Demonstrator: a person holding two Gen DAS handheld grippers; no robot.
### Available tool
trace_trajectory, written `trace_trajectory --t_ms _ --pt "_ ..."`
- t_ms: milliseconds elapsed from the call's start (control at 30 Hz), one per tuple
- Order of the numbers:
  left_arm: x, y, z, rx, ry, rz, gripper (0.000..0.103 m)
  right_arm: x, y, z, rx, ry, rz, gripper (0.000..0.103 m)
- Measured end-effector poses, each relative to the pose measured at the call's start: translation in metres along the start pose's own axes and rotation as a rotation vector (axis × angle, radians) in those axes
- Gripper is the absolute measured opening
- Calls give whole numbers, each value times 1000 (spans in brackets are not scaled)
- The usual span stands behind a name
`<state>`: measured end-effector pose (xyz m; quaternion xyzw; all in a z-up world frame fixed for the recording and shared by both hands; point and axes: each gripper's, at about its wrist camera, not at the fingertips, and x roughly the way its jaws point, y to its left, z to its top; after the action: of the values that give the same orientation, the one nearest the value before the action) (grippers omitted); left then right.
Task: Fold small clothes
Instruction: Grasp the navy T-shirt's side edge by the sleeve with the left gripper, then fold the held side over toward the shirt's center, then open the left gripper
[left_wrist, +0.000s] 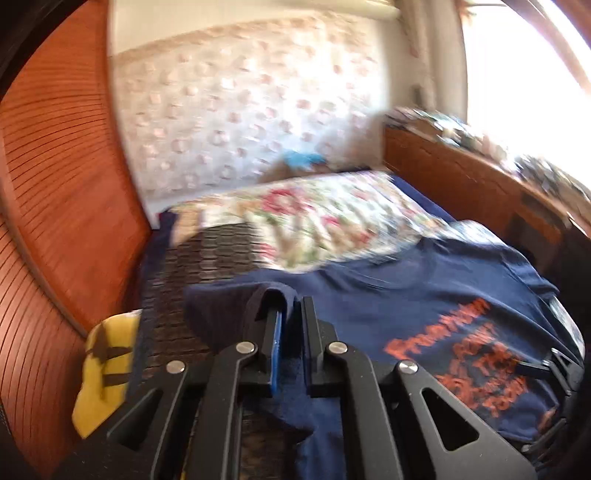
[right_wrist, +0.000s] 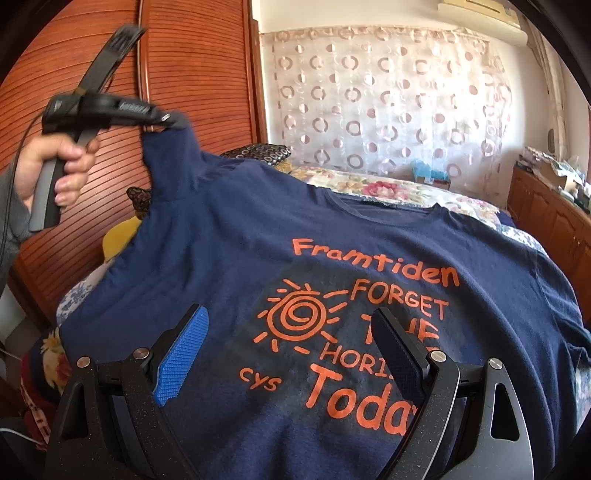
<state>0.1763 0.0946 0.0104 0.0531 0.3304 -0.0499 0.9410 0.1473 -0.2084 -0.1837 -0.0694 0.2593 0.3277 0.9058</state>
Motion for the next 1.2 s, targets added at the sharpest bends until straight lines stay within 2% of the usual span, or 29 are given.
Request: trace_trajectory --t_ms 100,167,333,500,600,633,667,767,900,1100,1200 --pt "-3 -22 3 42 -6 -63 13 1 -2 0 6 1 1 91" --pt "-11 -26 2 44 -22 -79 41 1 -2 0 7 1 1 91" --pt "-27 -18 -10 38 -17 -78 60 0 -3 -2 13 -3 1 91" --pt "-20 -10 -49 4 22 -59 60 -1 -7 -2 24 -3 12 91" --pt "-10 -4 -75 -18 60 -48 60 0 -12 2 35 16 50 91" --pt "-7 -4 -83 -28 68 -47 60 1 -14 4 33 23 63 90" --pt "-6 -2 -91 -41 75 -50 60 1 -15 7 26 26 67 83" --pt "-1 3 -108 -81 93 -55 60 3 -19 22 0 28 66 75" --pt "10 1 -127 -102 118 -53 60 10 -18 45 -64 18 44 74" --pt "24 3 -139 -103 160 -35 60 60 -11 72 -110 95 131 73" --pt "32 6 -144 -101 188 -29 60 95 -7 82 -107 150 162 61"
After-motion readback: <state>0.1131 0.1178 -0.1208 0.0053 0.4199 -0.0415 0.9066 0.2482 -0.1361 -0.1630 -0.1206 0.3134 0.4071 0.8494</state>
